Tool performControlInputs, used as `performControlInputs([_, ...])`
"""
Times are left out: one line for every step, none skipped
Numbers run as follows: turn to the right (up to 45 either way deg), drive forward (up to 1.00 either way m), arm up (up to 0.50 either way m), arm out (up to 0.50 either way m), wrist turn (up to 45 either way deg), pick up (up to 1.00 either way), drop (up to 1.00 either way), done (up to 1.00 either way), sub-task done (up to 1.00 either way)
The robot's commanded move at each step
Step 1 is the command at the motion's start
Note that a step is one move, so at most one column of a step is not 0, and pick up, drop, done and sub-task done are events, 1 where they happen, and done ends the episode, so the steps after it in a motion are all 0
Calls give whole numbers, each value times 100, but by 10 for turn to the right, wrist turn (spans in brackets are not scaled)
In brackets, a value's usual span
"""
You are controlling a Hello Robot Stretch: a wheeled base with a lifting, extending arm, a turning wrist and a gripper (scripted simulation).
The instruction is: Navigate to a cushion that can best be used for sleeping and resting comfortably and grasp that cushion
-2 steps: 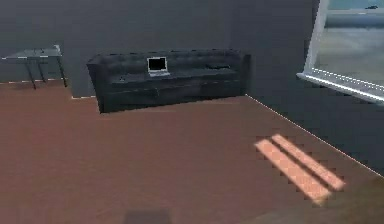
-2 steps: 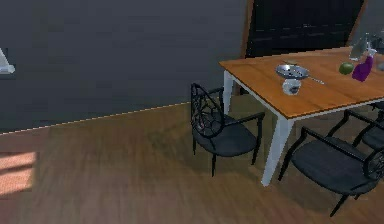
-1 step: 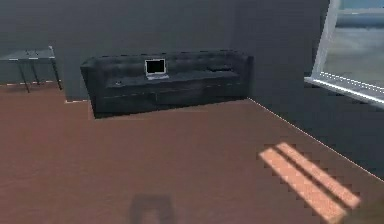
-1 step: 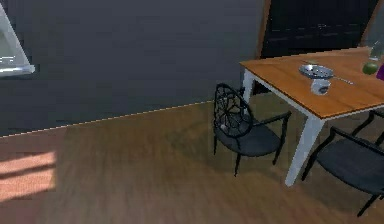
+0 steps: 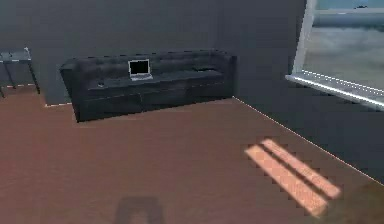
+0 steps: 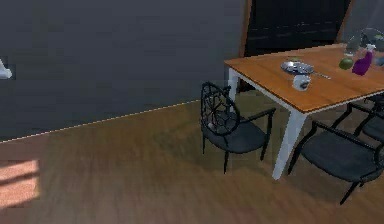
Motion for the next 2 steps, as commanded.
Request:
performControlInputs([0,100,0,0,0,0,0,0,0])
performControlInputs([0,100,0,0,0,0,0,0,0])
